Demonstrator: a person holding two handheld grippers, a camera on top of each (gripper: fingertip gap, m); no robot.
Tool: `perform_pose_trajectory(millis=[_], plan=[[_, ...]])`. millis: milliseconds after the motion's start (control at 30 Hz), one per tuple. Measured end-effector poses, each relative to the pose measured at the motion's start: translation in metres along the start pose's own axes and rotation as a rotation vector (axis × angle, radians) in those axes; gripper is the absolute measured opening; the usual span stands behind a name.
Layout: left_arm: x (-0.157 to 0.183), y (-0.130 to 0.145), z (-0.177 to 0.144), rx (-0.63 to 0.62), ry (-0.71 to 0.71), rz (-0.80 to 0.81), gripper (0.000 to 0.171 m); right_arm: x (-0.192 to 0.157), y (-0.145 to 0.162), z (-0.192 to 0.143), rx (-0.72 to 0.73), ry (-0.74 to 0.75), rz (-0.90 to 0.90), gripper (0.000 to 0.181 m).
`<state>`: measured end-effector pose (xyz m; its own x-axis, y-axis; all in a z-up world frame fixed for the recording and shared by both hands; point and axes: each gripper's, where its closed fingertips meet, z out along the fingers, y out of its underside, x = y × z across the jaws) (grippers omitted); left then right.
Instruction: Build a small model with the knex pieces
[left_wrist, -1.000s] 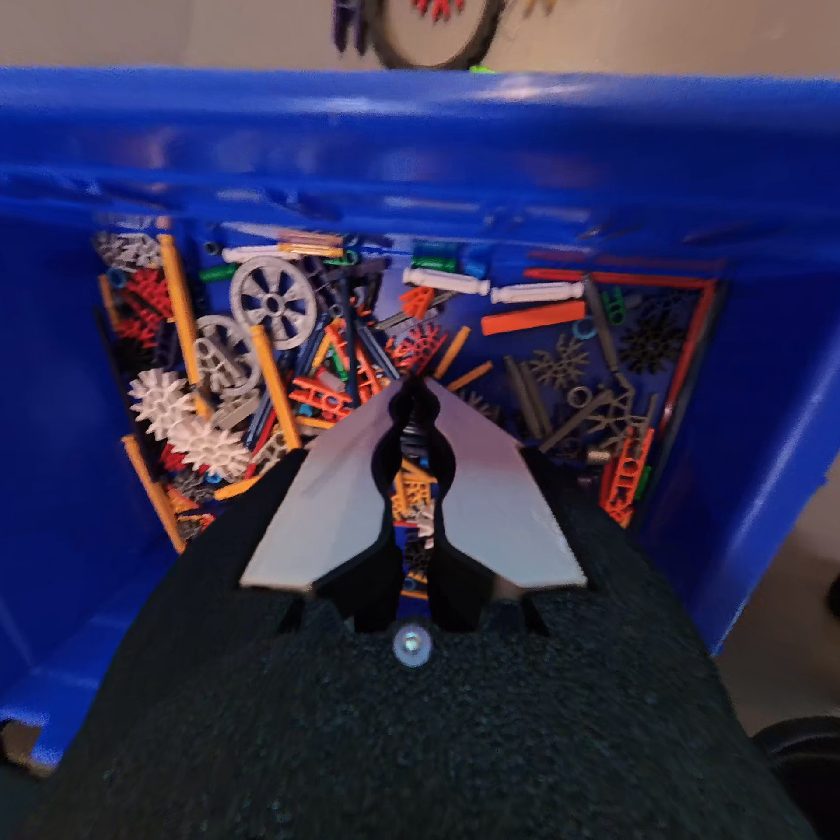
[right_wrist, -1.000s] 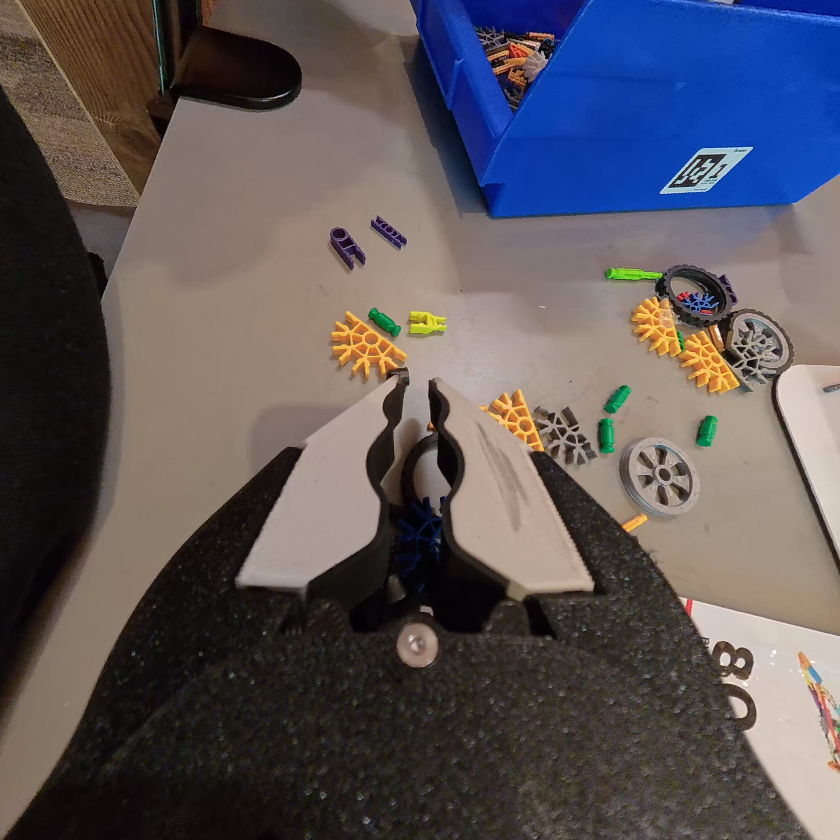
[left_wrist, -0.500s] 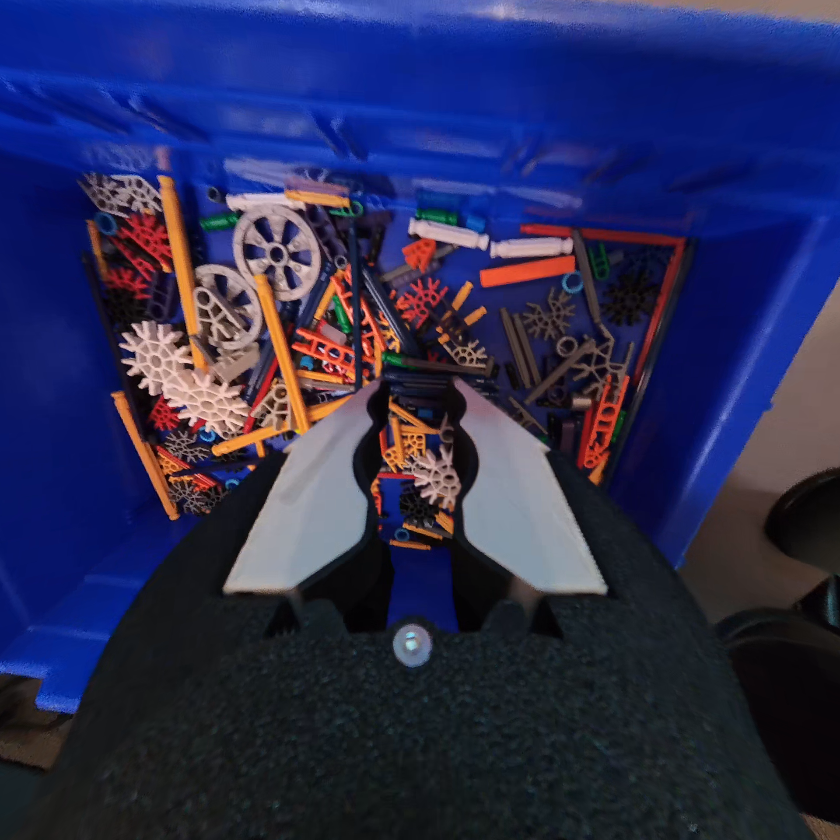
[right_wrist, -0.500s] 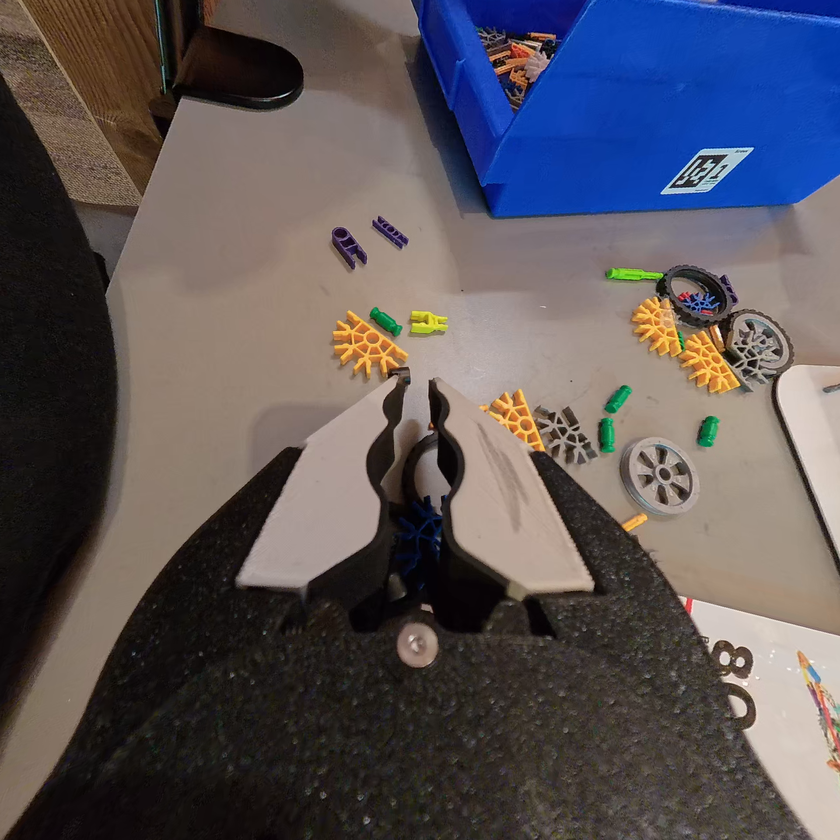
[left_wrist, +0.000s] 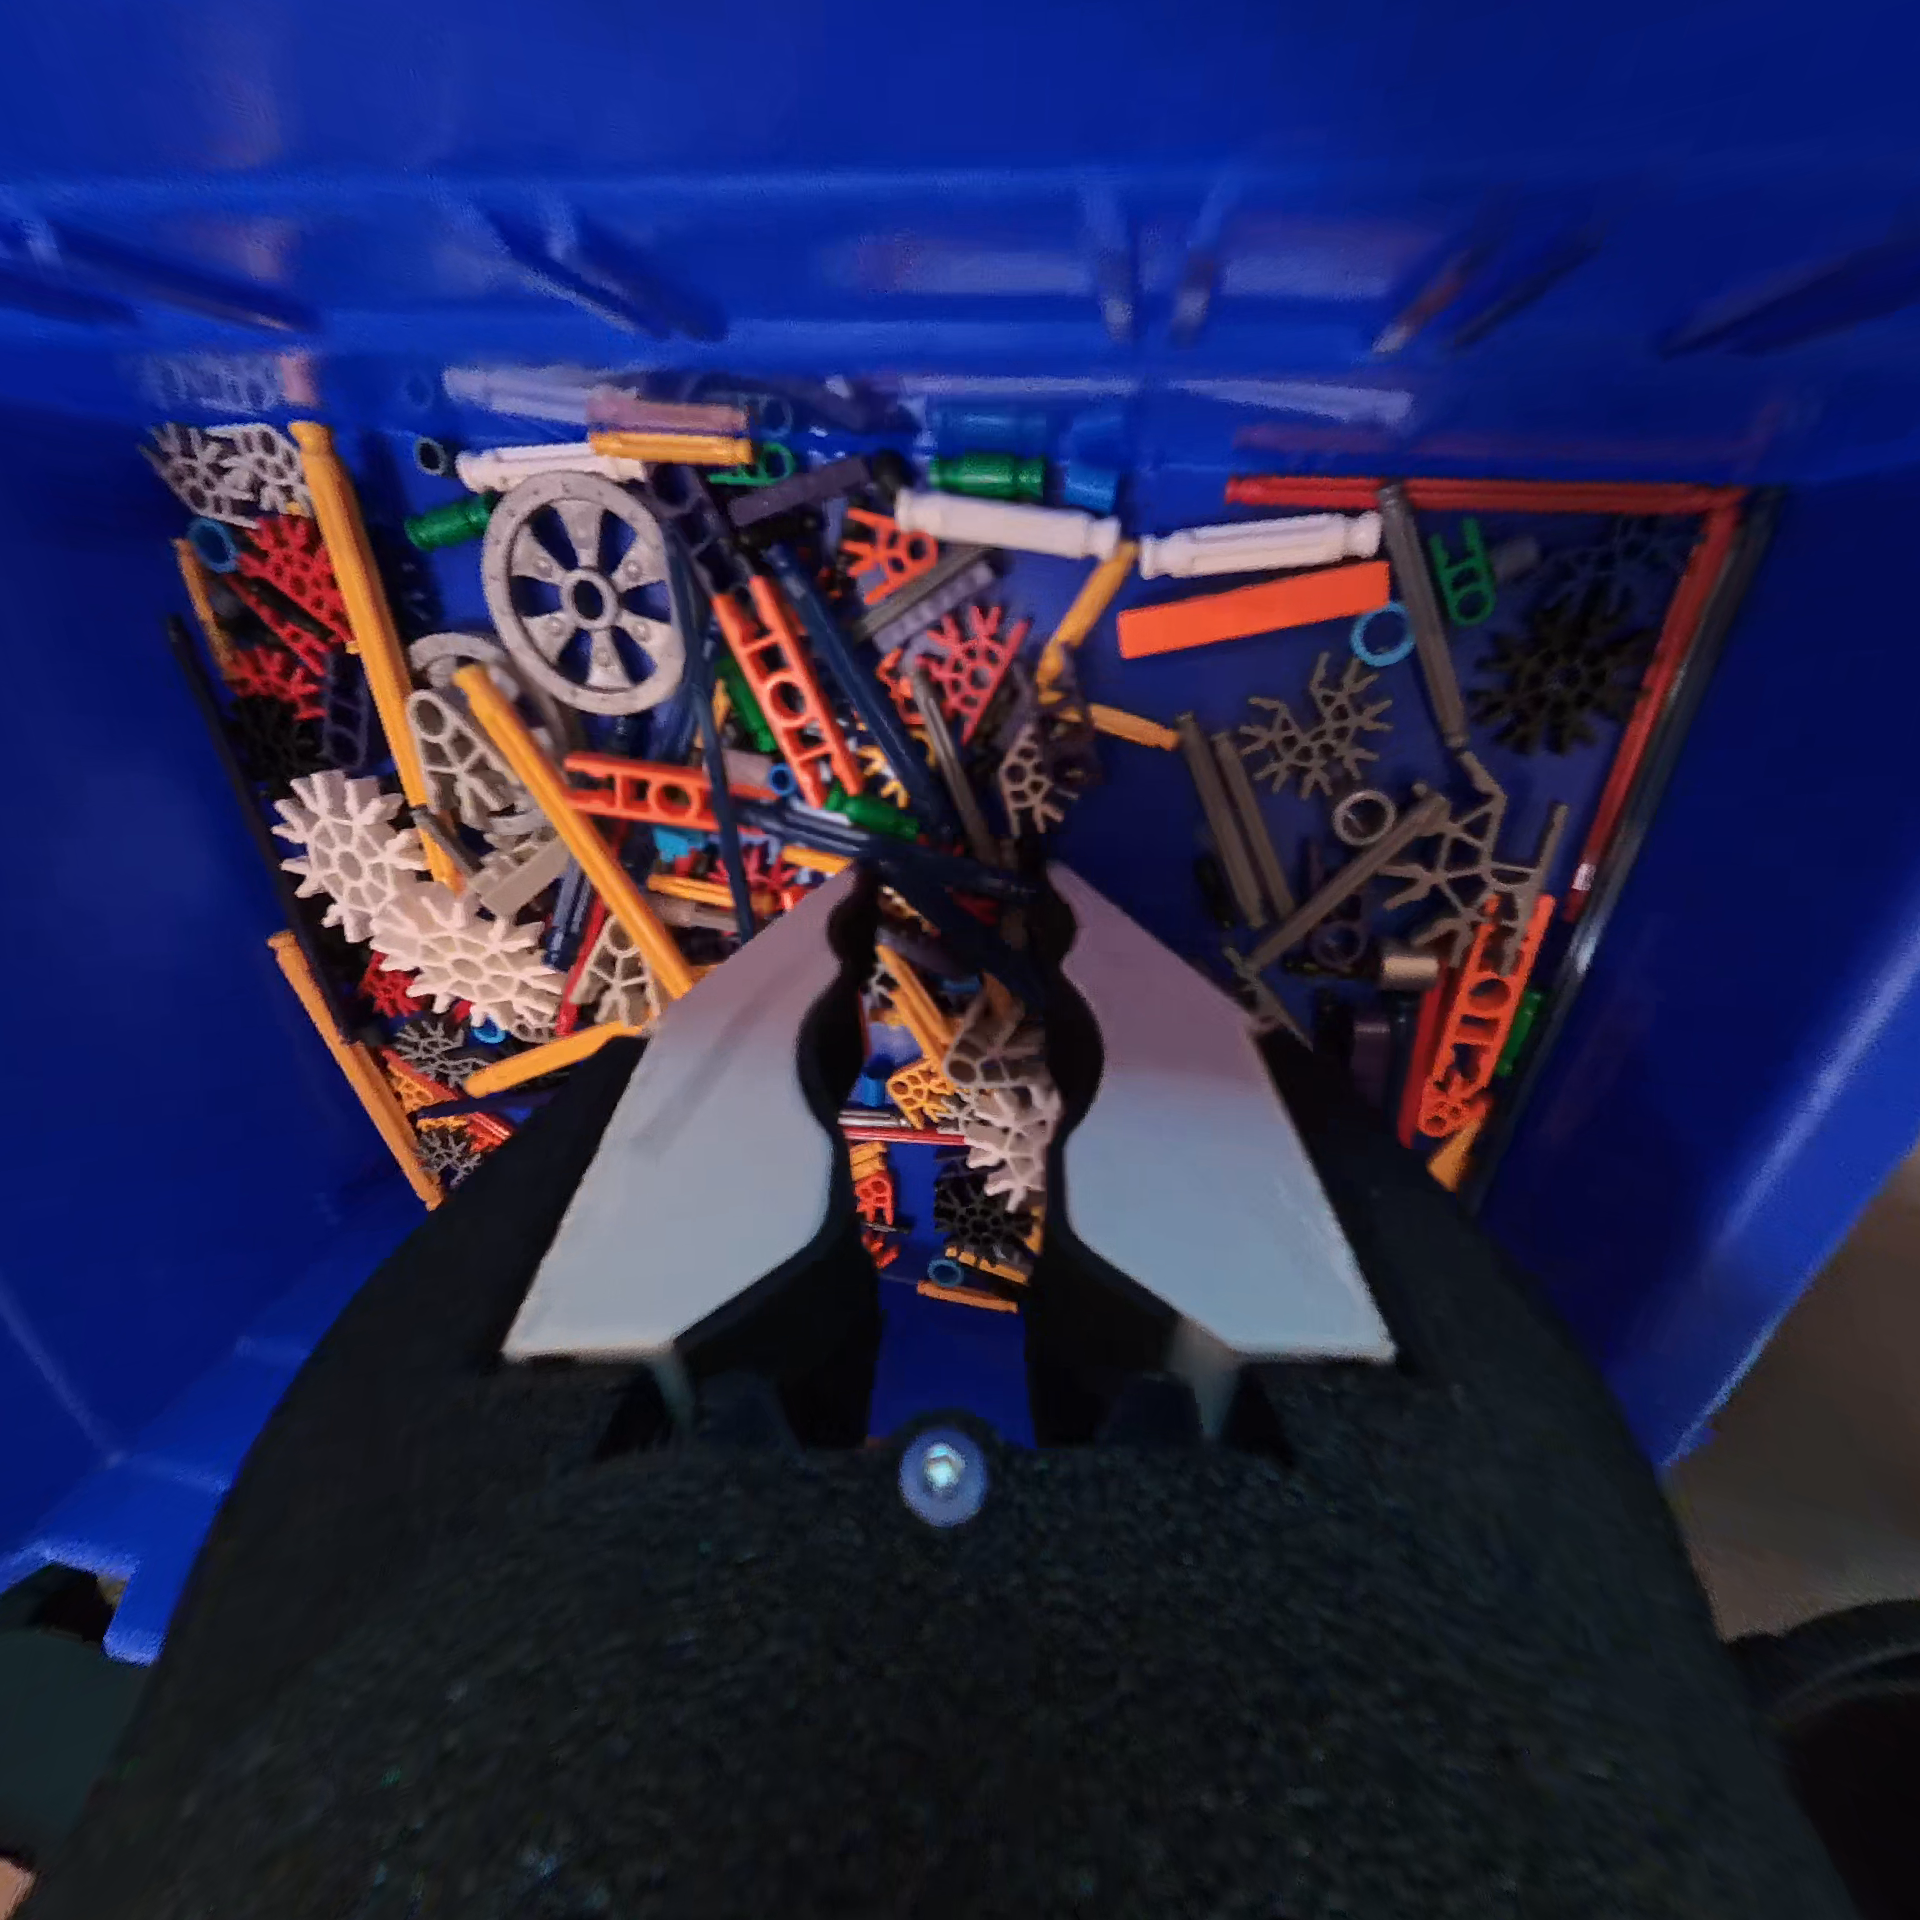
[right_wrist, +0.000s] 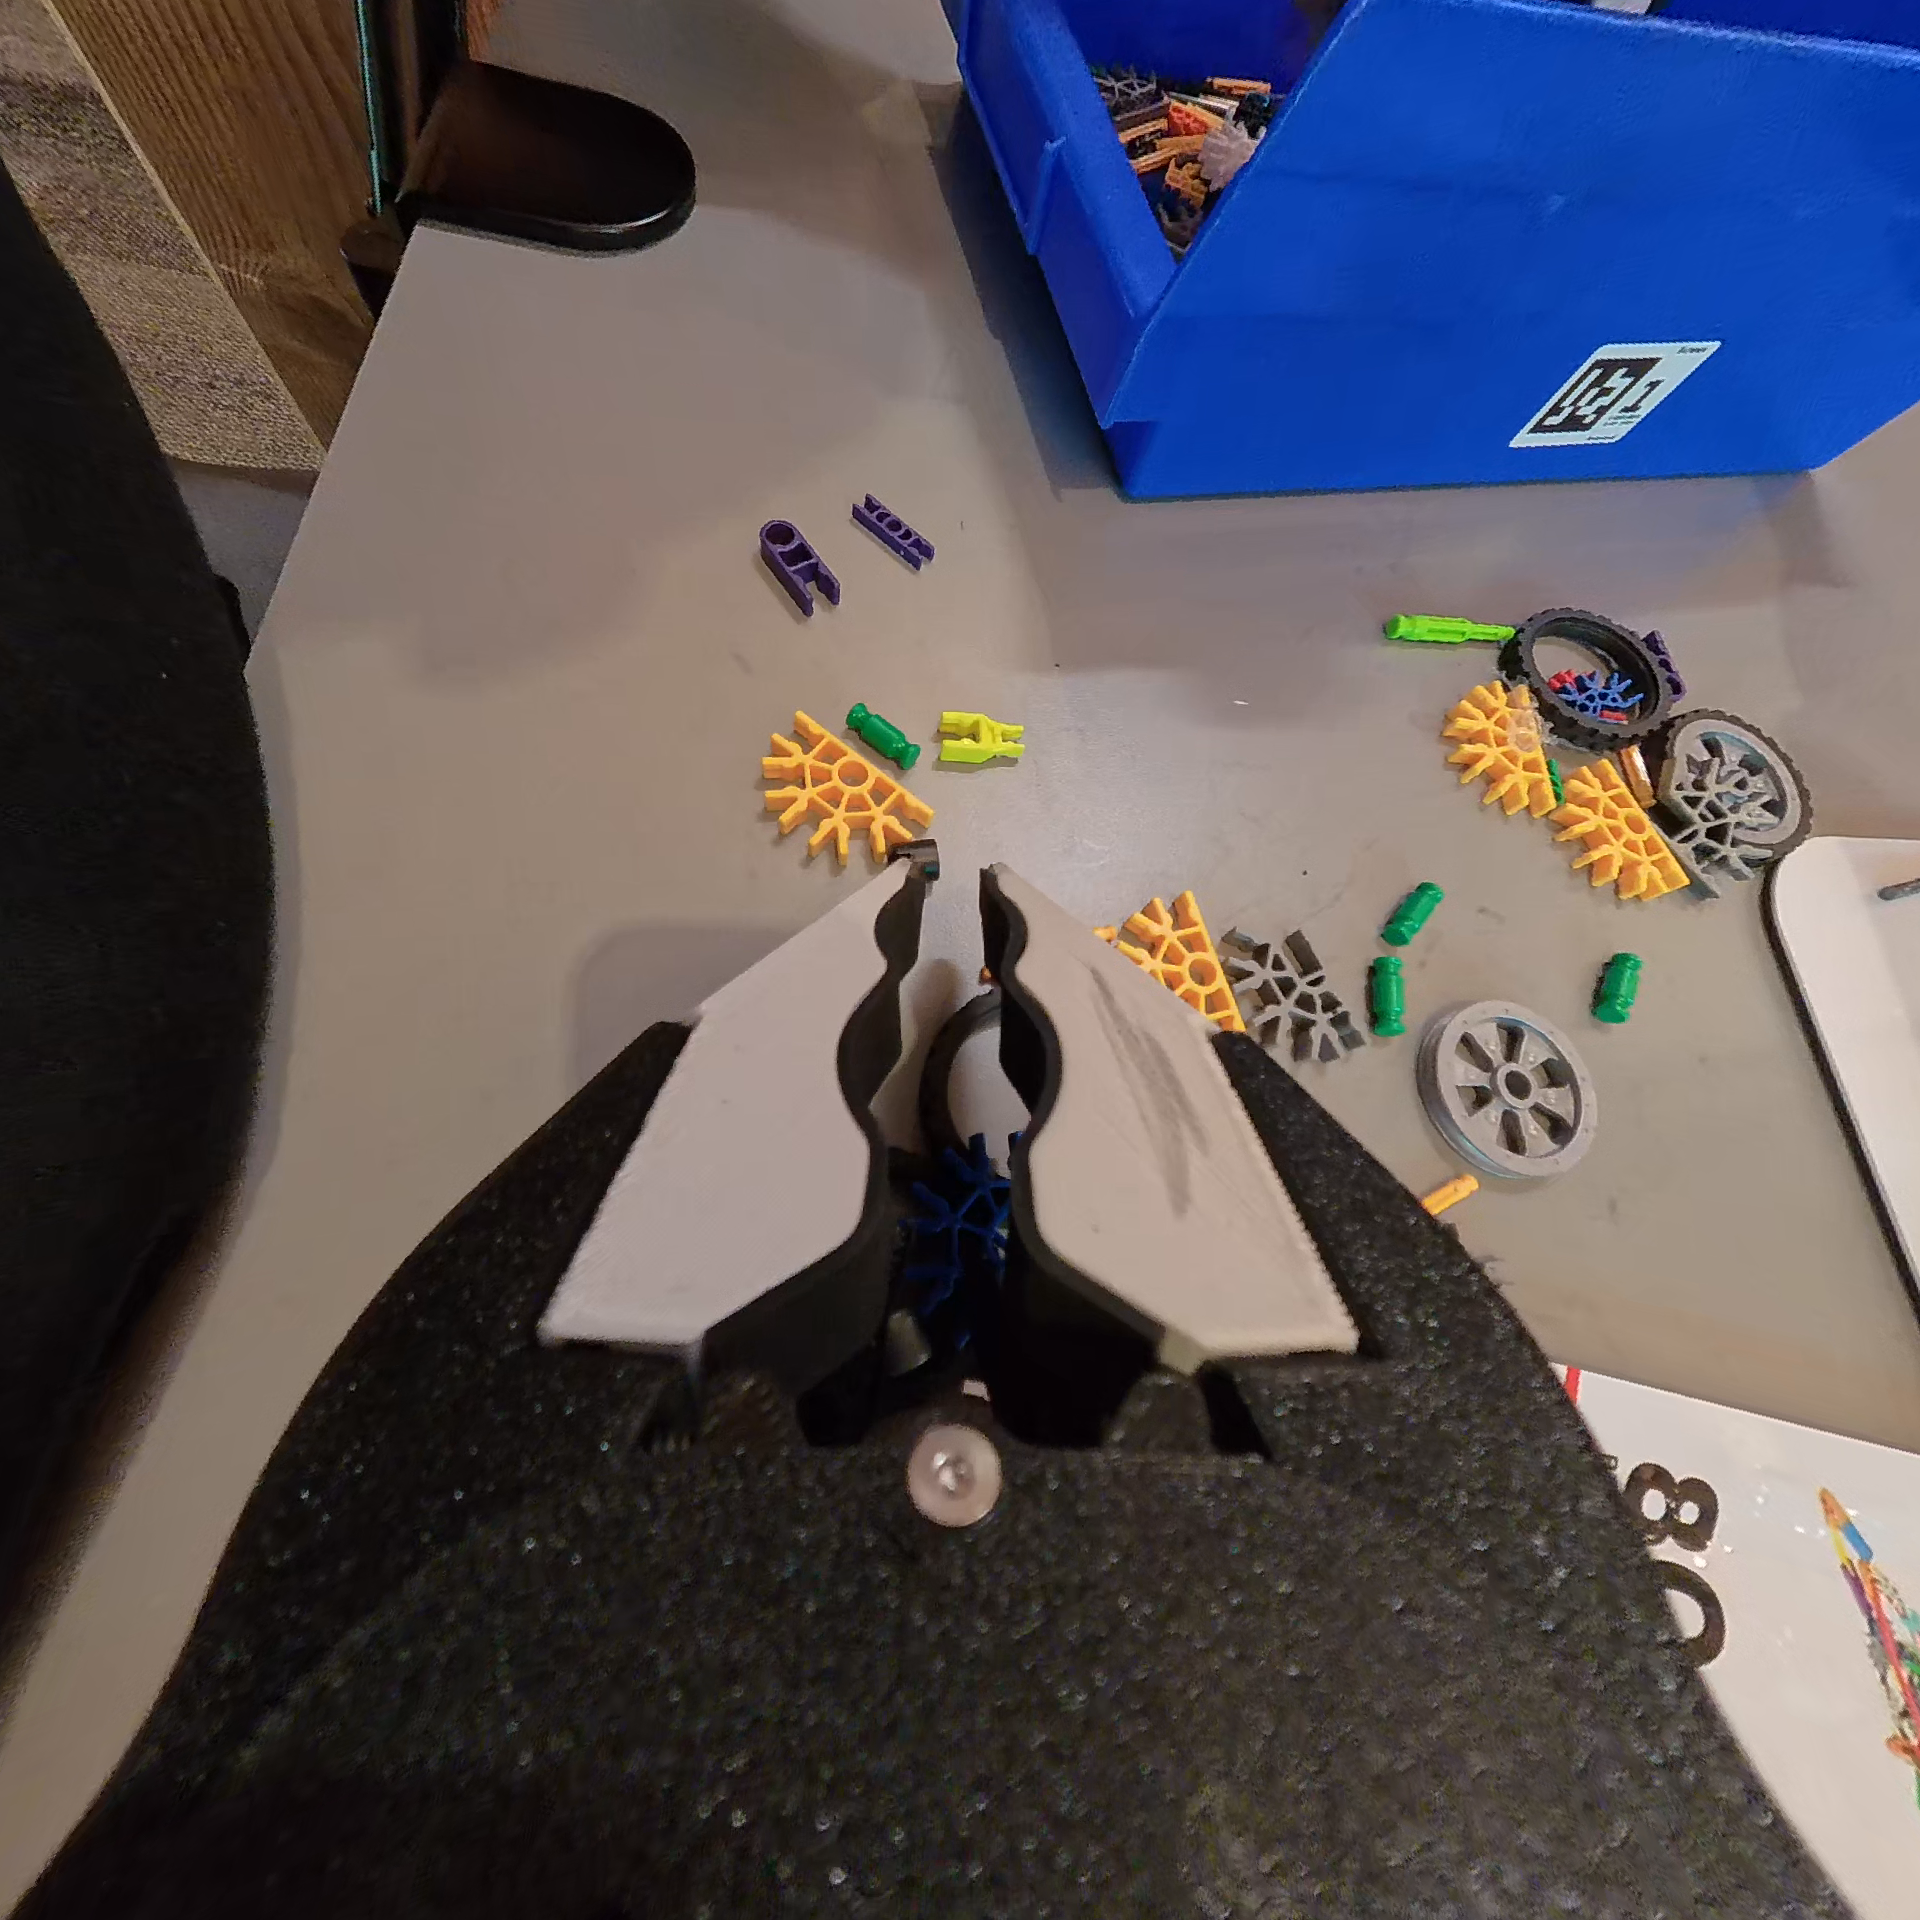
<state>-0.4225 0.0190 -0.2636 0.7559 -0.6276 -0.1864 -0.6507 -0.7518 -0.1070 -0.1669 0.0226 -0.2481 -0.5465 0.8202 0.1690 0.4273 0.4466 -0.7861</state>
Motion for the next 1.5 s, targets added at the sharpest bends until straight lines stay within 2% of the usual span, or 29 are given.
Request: perform_pose_trajectory(millis=[67,200,433,567,833,1067,1267,1400,1500], plan=[[-0.006,0.0,0.0,0.008,-0.017,-0.007,0.011,0.0,0.0,0.0,0.0,0.0,-0.001,0.009],[-0.022,0.008,0.001,-0.017,-0.048,-0.012,0.003,0.0,-0.001,-0.001,0.002,0.003,-0.001,0.009],[-0.067,0.025,-0.006,-0.05,-0.162,-0.08,0.006,0.001,-0.001,-0.002,0.006,0.004,0.0,0.009],[-0.074,0.025,-0.015,-0.052,-0.193,-0.083,0.01,0.001,-0.001,-0.002,0.006,0.003,0.001,0.009],[-0.058,0.03,-0.028,-0.068,-0.128,-0.086,0.02,0.0,-0.001,-0.001,0.006,-0.001,0.001,0.009],[-0.02,0.044,-0.033,-0.143,0.008,-0.058,0.024,0.0,-0.001,-0.001,0.005,0.0,0.0,0.009],[0.012,0.054,-0.027,-0.221,0.125,-0.012,0.03,0.0,-0.002,-0.001,0.006,0.001,-0.005,0.009],[0.019,0.058,-0.015,-0.278,0.139,0.022,0.041,0.0,-0.002,-0.001,0.007,0.001,-0.006,0.009],[0.017,0.057,-0.009,-0.293,0.132,0.037,0.035,0.0,-0.002,-0.002,0.009,0.002,-0.006,0.009]])
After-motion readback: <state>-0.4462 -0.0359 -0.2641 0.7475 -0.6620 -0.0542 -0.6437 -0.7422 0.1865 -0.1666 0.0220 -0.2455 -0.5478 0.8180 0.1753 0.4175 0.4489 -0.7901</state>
